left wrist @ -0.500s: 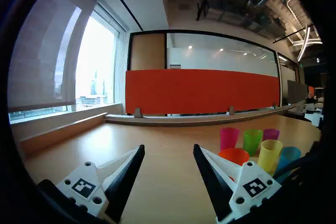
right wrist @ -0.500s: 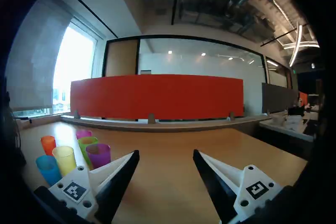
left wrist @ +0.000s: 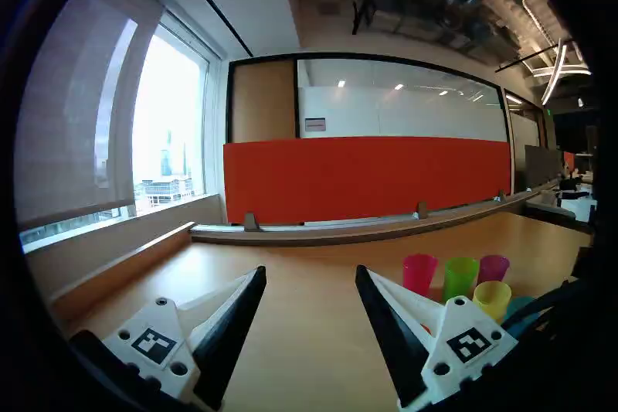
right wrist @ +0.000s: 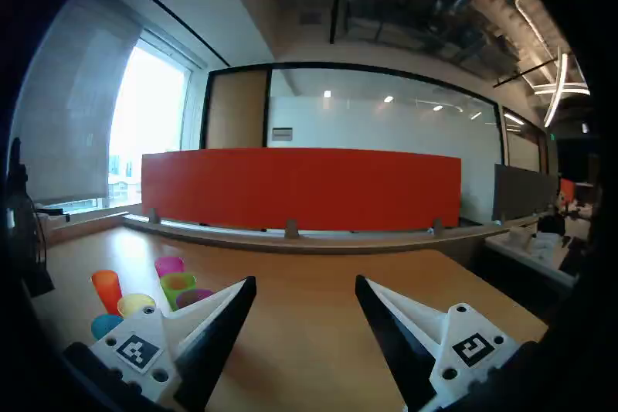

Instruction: Pour water

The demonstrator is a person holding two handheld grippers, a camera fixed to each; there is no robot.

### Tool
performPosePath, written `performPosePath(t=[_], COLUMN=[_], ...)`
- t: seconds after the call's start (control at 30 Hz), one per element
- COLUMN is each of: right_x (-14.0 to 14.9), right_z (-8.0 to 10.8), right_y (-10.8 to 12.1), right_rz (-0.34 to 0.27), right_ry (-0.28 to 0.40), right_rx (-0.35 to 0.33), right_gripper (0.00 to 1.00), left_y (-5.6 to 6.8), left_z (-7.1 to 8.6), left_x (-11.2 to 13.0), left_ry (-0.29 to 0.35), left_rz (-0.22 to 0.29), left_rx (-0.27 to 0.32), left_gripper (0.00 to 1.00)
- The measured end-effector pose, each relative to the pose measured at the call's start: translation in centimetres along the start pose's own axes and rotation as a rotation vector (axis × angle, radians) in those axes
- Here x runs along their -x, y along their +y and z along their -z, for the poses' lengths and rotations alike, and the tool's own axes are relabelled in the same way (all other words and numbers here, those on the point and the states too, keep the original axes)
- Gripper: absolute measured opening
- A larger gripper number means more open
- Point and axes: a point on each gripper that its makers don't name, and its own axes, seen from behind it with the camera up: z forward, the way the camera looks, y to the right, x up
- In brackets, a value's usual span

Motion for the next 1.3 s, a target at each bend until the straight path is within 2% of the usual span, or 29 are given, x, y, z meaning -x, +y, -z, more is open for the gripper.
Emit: performPosePath(t=[0.27, 0.47, 0.67, 1.0, 1.3], right_x=[-4.8, -8.0, -10.1, -11.4, -12.2], right_z=[-0.6, -1.0, -1.4, -1.7, -1.6], right_y=[-0.6, -0.9, -1.1, -1.7, -3.6], right_rz=[0.004, -0.009, 0.003, 0.002, 0.006], right_ry=[-0.004, -0.008, -0.023, -0.038, -0.021], right_rx=[-0.039, -0.064, -0.088, -0.121, -0.234], right_gripper=[0.99, 0.99, 0.99, 0.99, 0.99], left_y=[-0.1, -0.7, -0.3, 0.3, 2.2], left_z=[-0.6, -1.0, -1.2, -1.1, -0.9], left_x=[-4.6, -8.5, -11.5, -13.2, -13.7], left_ry=[-0.002, 0.006, 0.02, 0.025, 0.019], left_rz=[0.003, 0.003, 0.015, -0.011, -0.001], left_rx=[0.037, 0.054, 0.094, 0.143, 0.252], left_gripper=[0.85, 0.85, 0.85, 0.85, 0.85])
